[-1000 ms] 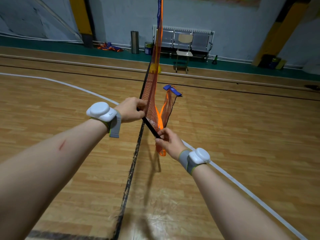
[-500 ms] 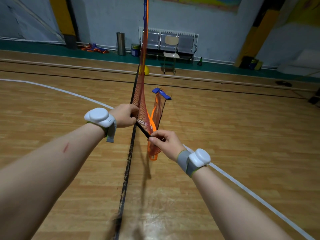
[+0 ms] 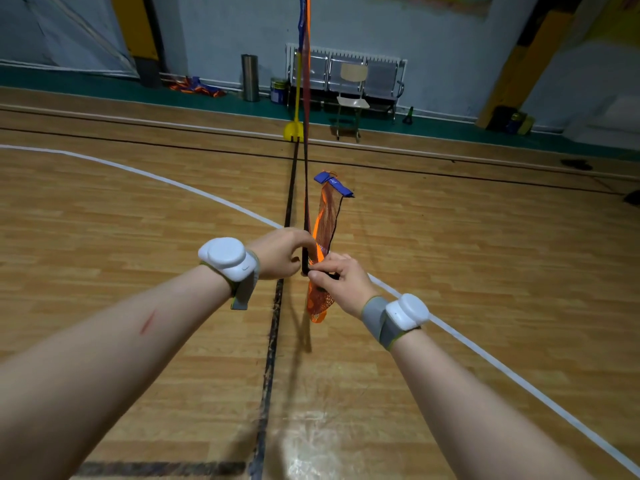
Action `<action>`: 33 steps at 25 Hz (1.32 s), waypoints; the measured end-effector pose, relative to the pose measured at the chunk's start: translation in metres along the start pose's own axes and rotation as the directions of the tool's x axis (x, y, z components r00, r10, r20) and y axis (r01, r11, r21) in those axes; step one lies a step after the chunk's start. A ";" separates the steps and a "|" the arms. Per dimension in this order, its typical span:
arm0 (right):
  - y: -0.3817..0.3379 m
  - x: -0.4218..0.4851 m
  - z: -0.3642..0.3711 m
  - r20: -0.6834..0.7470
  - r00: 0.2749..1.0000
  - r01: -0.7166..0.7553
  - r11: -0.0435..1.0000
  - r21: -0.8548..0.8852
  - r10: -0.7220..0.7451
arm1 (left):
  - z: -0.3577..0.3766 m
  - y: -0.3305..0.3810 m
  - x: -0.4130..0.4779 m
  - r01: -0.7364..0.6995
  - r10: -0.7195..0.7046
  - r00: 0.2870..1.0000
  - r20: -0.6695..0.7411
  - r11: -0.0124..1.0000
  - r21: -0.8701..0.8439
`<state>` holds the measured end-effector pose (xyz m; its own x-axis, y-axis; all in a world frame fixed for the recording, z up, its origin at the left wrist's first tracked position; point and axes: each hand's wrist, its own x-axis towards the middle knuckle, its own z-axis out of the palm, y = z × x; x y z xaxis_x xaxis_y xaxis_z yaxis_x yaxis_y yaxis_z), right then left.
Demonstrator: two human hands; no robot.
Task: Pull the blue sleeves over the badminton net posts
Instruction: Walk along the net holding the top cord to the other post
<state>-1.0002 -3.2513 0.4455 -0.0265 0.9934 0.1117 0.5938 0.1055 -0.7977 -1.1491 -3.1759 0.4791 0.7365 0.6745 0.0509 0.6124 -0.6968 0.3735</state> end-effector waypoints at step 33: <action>-0.087 -0.055 0.056 -0.092 0.995 -0.010 0.978 0.210 0.030 | -0.035 -0.032 -0.076 0.042 -0.041 0.998 -0.039 0.999 0.031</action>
<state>-1.0951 -3.3124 0.4758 0.0658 0.9877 0.1421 0.4121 0.1028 -0.9053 -1.2346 -3.1966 0.4954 0.6989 0.7116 0.0718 0.6514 -0.6748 0.3468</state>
